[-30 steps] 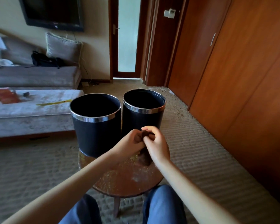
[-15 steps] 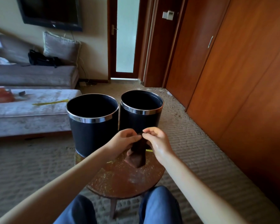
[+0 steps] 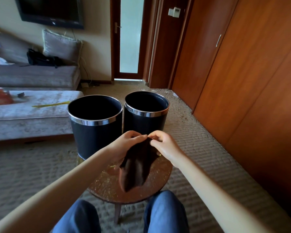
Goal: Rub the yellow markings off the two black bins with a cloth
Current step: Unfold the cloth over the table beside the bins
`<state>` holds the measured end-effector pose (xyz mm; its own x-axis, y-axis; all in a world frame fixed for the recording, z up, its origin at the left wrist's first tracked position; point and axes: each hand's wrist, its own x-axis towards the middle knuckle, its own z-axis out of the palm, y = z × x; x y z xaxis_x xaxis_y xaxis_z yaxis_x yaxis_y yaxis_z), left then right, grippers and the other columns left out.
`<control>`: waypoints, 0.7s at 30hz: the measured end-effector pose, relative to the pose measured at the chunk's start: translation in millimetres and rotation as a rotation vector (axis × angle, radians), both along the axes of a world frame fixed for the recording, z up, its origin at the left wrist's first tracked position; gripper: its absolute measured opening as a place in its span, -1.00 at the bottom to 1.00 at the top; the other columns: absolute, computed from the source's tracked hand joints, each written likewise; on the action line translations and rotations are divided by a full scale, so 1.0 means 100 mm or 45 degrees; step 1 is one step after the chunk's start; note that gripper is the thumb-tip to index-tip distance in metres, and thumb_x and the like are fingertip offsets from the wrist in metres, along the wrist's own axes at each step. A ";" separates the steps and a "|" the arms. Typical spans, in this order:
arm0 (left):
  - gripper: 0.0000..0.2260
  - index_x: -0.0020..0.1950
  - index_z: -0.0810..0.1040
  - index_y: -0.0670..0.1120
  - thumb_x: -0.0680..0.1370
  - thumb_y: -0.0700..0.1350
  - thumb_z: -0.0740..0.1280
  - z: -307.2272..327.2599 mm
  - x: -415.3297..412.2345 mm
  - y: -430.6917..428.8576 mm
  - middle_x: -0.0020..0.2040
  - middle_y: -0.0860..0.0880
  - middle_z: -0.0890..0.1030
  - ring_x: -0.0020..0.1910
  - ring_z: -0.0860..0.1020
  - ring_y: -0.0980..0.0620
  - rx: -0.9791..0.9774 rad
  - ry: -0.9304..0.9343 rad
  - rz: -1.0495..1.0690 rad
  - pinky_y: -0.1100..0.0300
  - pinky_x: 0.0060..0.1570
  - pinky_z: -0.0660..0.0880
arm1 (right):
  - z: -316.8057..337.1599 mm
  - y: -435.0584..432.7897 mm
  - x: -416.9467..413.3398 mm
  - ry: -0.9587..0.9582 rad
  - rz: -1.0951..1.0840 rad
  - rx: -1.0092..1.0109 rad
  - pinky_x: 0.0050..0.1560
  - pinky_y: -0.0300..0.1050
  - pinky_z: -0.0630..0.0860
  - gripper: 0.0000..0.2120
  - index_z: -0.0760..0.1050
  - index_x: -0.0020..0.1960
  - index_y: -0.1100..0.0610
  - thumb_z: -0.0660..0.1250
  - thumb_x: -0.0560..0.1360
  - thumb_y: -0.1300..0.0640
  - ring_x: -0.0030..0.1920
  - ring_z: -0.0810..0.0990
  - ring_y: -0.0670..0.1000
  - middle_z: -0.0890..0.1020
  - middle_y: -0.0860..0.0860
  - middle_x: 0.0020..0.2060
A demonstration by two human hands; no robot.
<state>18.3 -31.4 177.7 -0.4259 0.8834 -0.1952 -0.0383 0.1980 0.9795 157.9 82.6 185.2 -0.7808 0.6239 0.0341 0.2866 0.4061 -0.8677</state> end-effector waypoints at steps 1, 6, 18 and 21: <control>-0.76 0.16 0.60 -0.19 0.60 -0.05 0.38 0.00 0.00 -0.01 0.06 -0.25 0.68 0.03 0.66 -0.17 0.018 -0.037 -0.072 -0.04 0.14 0.58 | 0.02 -0.02 0.01 0.007 0.038 0.003 -0.30 -0.13 0.46 -0.82 0.57 -0.08 -0.10 0.30 0.47 0.18 -0.35 0.52 -0.08 0.56 -0.08 -0.38; -0.83 0.07 0.67 -0.21 0.57 -0.13 0.43 -0.04 -0.04 0.00 -0.08 -0.13 0.69 -0.09 0.65 -0.02 0.045 0.195 -0.109 0.12 -0.01 0.58 | 0.04 -0.06 0.07 -0.096 0.169 0.129 -0.07 -0.01 0.56 -0.85 0.54 0.00 -0.07 0.32 0.51 0.16 -0.15 0.62 0.03 0.63 0.07 -0.16; -0.91 0.02 0.70 -0.09 0.57 -0.19 0.42 0.07 -0.19 -0.03 -0.04 -0.01 0.71 -0.02 0.66 0.08 0.344 0.542 0.189 0.24 0.04 0.57 | -0.18 0.22 0.27 -0.281 0.138 0.078 0.00 -0.08 0.51 -0.88 0.56 -0.15 0.09 0.49 0.47 0.10 -0.07 0.62 0.03 0.66 0.09 -0.14; -0.91 0.04 0.70 -0.05 0.58 -0.17 0.40 0.05 -0.26 -0.07 -0.02 0.02 0.70 -0.01 0.65 0.12 0.291 0.648 0.138 0.27 0.03 0.57 | -0.18 0.26 0.33 -0.235 0.087 0.029 0.09 0.02 0.52 -0.91 0.56 -0.10 0.13 0.39 0.55 0.12 -0.06 0.60 -0.01 0.63 0.03 -0.16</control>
